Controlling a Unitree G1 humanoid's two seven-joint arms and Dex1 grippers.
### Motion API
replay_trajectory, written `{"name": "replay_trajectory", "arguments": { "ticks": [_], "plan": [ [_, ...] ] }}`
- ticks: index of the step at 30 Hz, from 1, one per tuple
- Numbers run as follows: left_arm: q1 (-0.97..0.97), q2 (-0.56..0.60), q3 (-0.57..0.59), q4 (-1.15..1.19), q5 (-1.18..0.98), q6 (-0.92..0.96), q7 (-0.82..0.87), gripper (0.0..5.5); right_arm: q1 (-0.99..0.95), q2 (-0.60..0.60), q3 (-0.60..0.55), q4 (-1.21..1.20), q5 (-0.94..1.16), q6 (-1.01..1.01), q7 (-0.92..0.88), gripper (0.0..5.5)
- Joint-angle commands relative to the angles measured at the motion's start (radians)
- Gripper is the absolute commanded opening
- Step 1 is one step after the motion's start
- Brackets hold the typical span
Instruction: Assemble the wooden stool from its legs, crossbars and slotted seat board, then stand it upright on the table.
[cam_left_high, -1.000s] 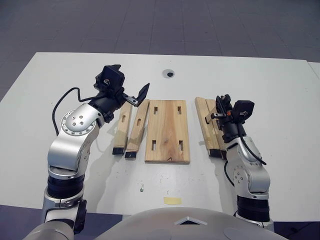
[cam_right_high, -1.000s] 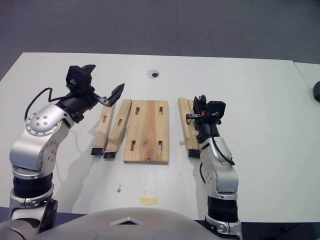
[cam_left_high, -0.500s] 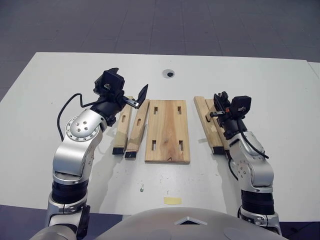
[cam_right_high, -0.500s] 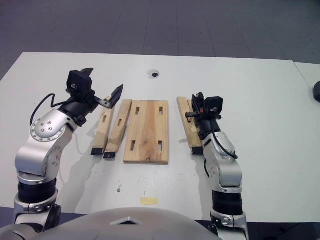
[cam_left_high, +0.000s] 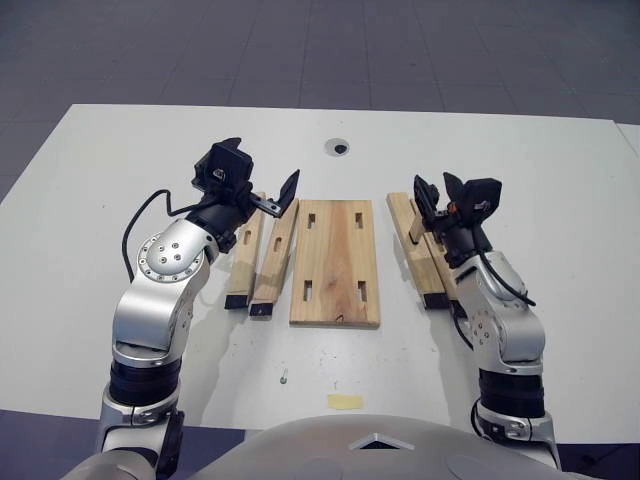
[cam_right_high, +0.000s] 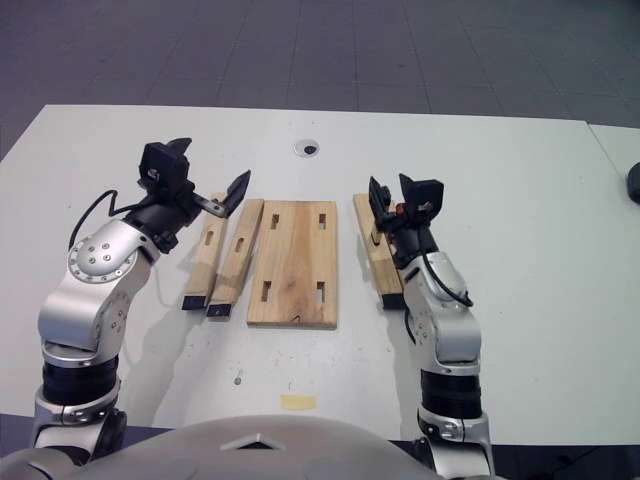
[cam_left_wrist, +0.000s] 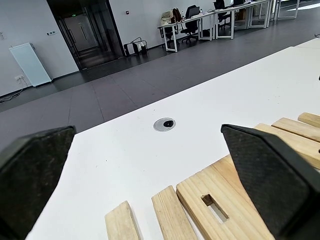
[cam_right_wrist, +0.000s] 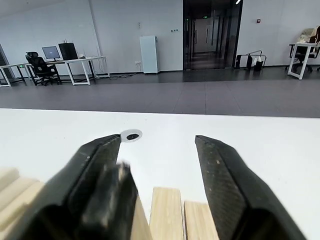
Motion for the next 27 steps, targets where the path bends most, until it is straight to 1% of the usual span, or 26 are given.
{"name": "replay_trajectory", "arguments": {
  "ticks": [1, 3, 6, 7, 11, 13, 16, 22, 24, 27],
  "plan": [
    [-0.002, 0.001, -0.001, 0.005, 0.018, -0.011, 0.004, 5.4, -0.091, -0.017, -0.009, -0.025, 0.007, 0.051, -0.004, 3.51],
    [0.0, -0.003, -0.004, 0.007, 0.027, -0.016, 0.008, 5.4, -0.136, -0.017, -0.019, -0.024, 0.016, 0.073, -0.008, 3.9],
    [-0.004, -0.015, 0.001, 0.012, 0.031, -0.021, 0.015, 5.4, -0.189, -0.013, -0.025, -0.01, 0.027, 0.097, -0.01, 4.31],
    [-0.006, -0.016, 0.001, 0.015, 0.031, -0.023, 0.016, 5.4, -0.203, -0.012, -0.019, -0.002, 0.026, 0.1, -0.005, 4.56],
    [-0.013, -0.02, -0.005, 0.025, 0.034, -0.031, 0.021, 5.4, -0.224, -0.014, 0.009, 0.055, 0.009, 0.094, 0.016, 5.19],
    [-0.016, -0.023, -0.009, 0.029, 0.036, -0.034, 0.02, 5.4, -0.23, -0.018, 0.016, 0.074, 0.001, 0.086, 0.024, 5.38],
    [-0.02, -0.026, -0.011, 0.037, 0.042, -0.04, 0.019, 5.4, -0.29, -0.03, 0.019, 0.099, -0.015, 0.073, 0.034, 5.38],
    [-0.025, -0.027, -0.002, 0.038, 0.044, -0.041, 0.016, 5.4, -0.433, -0.031, -0.037, 0.064, 0.027, 0.122, 0.007, 5.38],
    [-0.024, -0.028, -0.003, 0.038, 0.044, -0.041, 0.014, 5.4, -0.415, -0.024, -0.031, 0.057, 0.031, 0.133, 0.009, 5.38],
    [-0.021, -0.028, -0.006, 0.041, 0.05, -0.043, 0.016, 5.4, -0.255, -0.019, 0.011, 0.184, -0.014, 0.116, 0.022, 5.38]
  ]
}}
